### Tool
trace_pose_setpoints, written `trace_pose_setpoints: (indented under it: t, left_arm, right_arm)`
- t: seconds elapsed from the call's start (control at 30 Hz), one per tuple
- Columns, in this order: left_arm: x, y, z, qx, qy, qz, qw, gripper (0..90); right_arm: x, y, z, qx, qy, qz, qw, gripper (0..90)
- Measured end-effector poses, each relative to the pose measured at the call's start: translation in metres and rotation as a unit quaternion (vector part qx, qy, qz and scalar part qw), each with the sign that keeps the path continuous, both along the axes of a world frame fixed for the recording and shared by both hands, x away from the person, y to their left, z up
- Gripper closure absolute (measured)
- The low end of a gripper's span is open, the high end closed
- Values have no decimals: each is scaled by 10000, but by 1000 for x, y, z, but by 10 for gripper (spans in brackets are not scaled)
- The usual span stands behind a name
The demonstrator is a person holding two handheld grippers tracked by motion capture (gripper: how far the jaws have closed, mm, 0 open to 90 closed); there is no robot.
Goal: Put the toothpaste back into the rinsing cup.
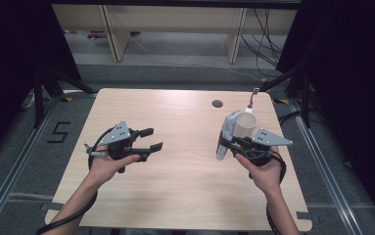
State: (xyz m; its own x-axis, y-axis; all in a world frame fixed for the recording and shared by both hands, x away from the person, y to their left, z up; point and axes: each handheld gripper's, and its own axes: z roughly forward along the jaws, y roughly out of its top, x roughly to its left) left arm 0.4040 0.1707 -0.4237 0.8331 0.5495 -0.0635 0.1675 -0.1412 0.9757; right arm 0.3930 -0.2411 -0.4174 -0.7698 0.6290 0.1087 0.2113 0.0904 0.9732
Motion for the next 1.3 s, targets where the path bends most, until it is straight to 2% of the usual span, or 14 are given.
trace_pose_setpoints:
  t: [0.13, 0.2, 0.27, 0.43, 0.73, 0.8, 0.83, 0.87, 0.9, 0.93, 1.1, 1.23, 1.27, 1.3]
  left_arm:
    - [-3, 10, -9, -58, 51, 213, 9997, 338]
    - [-5, 15, -12, -70, 44, 295, 9995, 337]
    - [-8, 20, -15, -78, 65, 370, 9993, 338]
    - [-12, 31, -24, -97, 74, 518, 9986, 347]
    - [-18, 49, -42, -244, 197, 940, 9951, 336]
    - [-19, 51, -46, -241, 229, 968, 9947, 335]
    - [-19, 52, -48, -203, 244, 980, 9947, 336]
    - [-19, 53, -50, -224, 273, 973, 9946, 337]
    - [-19, 53, -52, -278, 282, 966, 9945, 338]
    - [-20, 54, -53, -293, 302, 985, 9942, 337]
    - [-20, 58, -58, -296, 337, 1094, 9930, 336]
    - [-20, 60, -63, -248, 384, 1173, 9920, 339]
    - [-20, 60, -65, -284, 387, 1151, 9922, 340]
    - [-20, 59, -66, -323, 416, 1158, 9919, 341]
  right_arm:
    - [2, -10, 6, -58, -197, -193, 9996, 757]
    - [2, -13, 8, 49, -218, -235, 9995, 757]
    - [2, -19, 12, -73, -188, -349, 9992, 756]
    - [4, -26, 16, 4, -277, -488, 9984, 756]
    - [8, -39, 28, 37, -356, -769, 9964, 756]
    - [11, -40, 29, 100, -444, -867, 9952, 756]
    - [10, -41, 30, 126, -267, -843, 9960, 756]
    - [13, -42, 31, 70, -391, -852, 9956, 756]
    - [13, -43, 32, 21, -316, -851, 9959, 756]
    - [16, -43, 32, 77, -418, -839, 9956, 756]
    - [19, -45, 36, 77, -352, -933, 9950, 756]
    - [24, -47, 39, 29, -438, -983, 9942, 756]
    - [23, -47, 39, 68, -348, -1003, 9943, 756]
    - [26, -47, 40, 78, -431, -1007, 9940, 756]
